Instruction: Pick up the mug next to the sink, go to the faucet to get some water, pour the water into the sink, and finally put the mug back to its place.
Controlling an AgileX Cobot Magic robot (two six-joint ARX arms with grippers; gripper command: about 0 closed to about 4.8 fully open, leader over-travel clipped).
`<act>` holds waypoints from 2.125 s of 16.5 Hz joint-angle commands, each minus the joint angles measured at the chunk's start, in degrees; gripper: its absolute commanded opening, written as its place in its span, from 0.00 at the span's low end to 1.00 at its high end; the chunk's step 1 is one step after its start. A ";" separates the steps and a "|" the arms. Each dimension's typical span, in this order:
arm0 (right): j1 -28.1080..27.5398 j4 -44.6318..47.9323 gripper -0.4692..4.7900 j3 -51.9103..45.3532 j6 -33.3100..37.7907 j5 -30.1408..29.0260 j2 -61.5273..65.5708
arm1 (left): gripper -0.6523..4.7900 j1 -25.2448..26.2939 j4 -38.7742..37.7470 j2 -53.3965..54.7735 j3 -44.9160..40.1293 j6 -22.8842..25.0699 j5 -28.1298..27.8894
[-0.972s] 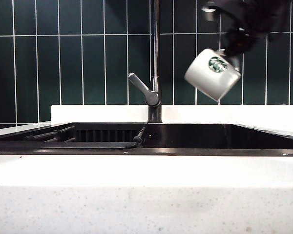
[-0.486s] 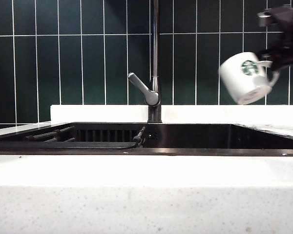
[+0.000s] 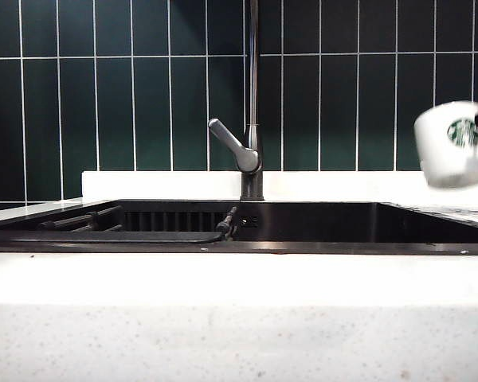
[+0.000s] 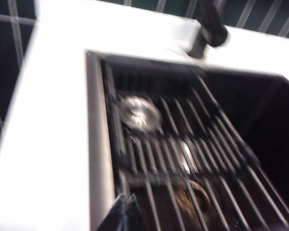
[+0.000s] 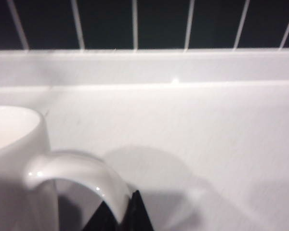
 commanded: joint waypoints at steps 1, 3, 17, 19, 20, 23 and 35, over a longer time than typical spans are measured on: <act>-0.04 6.19 0.09 -2.40 1.33 0.98 -0.31 | 0.12 0.02 9.92 0.04 -1.90 0.46 -0.37; -0.07 6.14 0.09 -3.06 1.36 2.16 -0.31 | 0.12 0.02 10.95 0.07 -2.75 0.46 -1.57; -0.61 5.20 0.09 -3.21 1.29 2.84 2.36 | 0.12 0.02 10.64 0.04 -4.81 0.46 -4.85; -0.59 5.18 0.10 -3.21 1.33 2.84 2.19 | 0.12 0.02 10.97 0.04 -4.79 0.46 -4.81; -0.59 5.07 0.14 -3.21 1.33 2.84 2.14 | 0.12 0.02 10.99 0.04 -4.79 0.44 -4.81; -0.39 1.09 0.21 -3.21 1.36 2.84 0.17 | 0.12 0.00 10.99 0.04 -4.79 0.46 -4.81; -0.31 -24.44 0.22 -3.23 1.38 2.84 -13.77 | 0.12 0.00 10.99 0.04 -4.79 0.00 -4.63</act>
